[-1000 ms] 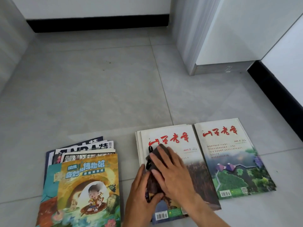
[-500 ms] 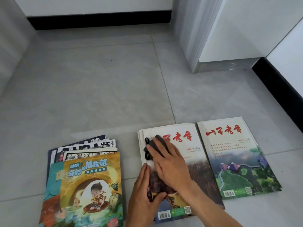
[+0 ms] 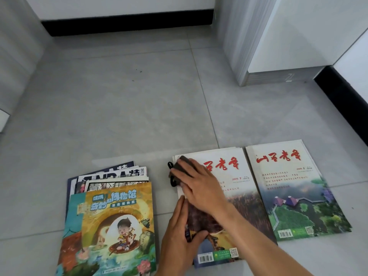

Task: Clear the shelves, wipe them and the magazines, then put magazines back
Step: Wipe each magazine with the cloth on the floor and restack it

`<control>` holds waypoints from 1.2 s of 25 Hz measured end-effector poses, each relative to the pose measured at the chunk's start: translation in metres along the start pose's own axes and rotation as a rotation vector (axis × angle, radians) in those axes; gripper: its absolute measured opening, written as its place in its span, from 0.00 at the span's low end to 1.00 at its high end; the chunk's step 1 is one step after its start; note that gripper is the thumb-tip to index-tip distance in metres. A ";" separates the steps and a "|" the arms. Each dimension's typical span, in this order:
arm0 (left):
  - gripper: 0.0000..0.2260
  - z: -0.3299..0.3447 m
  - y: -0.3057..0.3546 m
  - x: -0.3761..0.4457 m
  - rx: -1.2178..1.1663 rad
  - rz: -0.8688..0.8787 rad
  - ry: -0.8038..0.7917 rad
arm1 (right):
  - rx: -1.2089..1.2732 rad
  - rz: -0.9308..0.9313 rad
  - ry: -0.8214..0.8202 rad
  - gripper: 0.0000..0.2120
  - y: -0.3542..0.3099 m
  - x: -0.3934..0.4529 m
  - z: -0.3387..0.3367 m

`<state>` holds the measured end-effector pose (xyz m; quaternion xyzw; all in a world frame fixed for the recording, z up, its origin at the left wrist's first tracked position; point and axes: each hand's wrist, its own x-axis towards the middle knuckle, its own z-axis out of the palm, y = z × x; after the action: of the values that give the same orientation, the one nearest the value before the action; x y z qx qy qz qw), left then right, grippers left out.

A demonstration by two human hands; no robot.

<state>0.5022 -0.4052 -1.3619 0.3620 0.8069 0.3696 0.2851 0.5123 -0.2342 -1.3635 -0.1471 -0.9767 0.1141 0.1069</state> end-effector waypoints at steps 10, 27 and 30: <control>0.42 0.000 0.002 -0.001 0.020 -0.005 -0.023 | -0.026 -0.033 0.005 0.23 0.004 -0.016 -0.009; 0.39 0.004 0.007 -0.008 0.044 -0.063 0.027 | 0.052 0.692 0.224 0.24 0.041 -0.015 -0.014; 0.39 0.004 -0.001 -0.003 0.066 -0.051 0.024 | 0.022 0.120 0.072 0.25 0.007 -0.021 -0.003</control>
<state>0.5065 -0.4064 -1.3644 0.3461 0.8311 0.3395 0.2725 0.5350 -0.2335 -1.3658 -0.2082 -0.9603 0.1256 0.1368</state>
